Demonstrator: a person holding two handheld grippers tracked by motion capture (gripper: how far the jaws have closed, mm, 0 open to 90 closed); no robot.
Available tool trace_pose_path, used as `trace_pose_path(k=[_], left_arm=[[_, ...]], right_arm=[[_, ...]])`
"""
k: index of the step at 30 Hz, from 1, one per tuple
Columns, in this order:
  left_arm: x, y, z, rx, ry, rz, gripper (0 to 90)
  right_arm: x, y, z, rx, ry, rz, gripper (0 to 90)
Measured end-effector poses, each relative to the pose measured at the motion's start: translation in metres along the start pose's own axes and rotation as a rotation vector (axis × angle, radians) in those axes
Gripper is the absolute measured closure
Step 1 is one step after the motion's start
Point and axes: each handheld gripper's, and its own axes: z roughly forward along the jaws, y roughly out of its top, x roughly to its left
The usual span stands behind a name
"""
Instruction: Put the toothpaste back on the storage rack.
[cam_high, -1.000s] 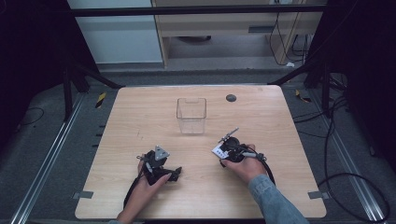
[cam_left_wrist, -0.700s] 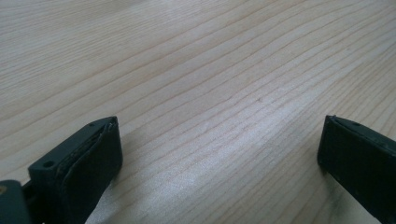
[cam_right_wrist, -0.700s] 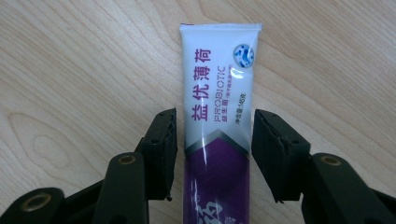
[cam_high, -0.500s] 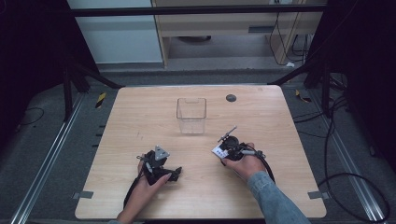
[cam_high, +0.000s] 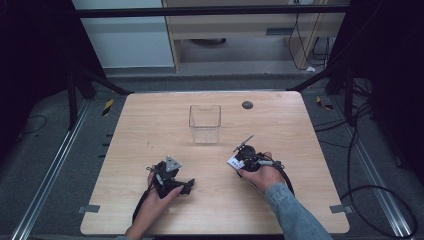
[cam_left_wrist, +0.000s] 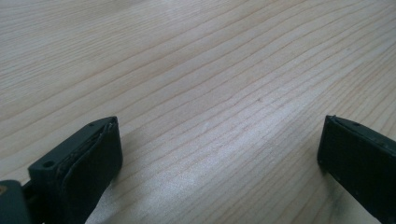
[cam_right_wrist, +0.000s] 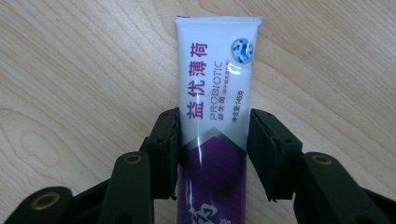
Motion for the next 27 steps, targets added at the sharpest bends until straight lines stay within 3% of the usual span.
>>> trace_pose_path(k=[16,27], left_arm=[[0.0,0.0,0.0,0.0,0.0,0.001,0.0],[0.0001,0.0,0.0,0.0,0.0,0.001,0.0]], right_arm=[[-0.0052,0.0001,0.0004,0.003,0.032,0.012,56.9],[-0.0032,0.0003,-0.0001,0.005,0.015,0.0,60.3]])
